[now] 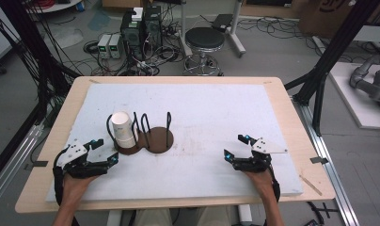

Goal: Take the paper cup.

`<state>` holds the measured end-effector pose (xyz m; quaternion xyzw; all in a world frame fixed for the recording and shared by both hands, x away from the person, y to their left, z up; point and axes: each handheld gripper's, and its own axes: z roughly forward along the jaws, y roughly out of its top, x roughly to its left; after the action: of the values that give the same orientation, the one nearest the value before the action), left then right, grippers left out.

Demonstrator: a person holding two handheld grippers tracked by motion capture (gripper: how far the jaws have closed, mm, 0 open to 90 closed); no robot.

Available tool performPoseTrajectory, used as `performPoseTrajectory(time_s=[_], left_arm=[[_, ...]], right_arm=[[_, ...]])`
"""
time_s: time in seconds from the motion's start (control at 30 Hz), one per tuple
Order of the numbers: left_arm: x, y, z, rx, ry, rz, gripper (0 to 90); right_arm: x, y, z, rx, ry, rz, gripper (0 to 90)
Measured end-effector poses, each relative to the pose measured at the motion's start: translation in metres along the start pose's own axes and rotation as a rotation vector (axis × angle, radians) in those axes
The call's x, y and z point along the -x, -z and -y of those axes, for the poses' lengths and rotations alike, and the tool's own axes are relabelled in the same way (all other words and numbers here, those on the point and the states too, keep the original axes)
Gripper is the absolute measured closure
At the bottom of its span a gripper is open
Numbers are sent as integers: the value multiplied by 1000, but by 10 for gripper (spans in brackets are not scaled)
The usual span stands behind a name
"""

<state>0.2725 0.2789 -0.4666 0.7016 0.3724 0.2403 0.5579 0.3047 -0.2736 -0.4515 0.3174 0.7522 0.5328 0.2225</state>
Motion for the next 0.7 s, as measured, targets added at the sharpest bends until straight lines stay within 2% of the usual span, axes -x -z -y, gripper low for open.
performPoseTrajectory(time_s=[0.07, 0.3, 0.43, 0.7], left_arm=[[0, 1, 0, 5, -4, -5, 166], [0, 1, 0, 6, -1, -6, 166], [0, 1, 0, 9, 3, -6, 166], [-1, 2, 0, 15, 9, -7, 164]], right_arm=[[-1, -1, 0, -7, 11, -2, 157], [0, -1, 0, -11, -4, -7, 157], [0, -1, 0, -9, 10, -6, 157], [0, -1, 0, -7, 4, -5, 157]])
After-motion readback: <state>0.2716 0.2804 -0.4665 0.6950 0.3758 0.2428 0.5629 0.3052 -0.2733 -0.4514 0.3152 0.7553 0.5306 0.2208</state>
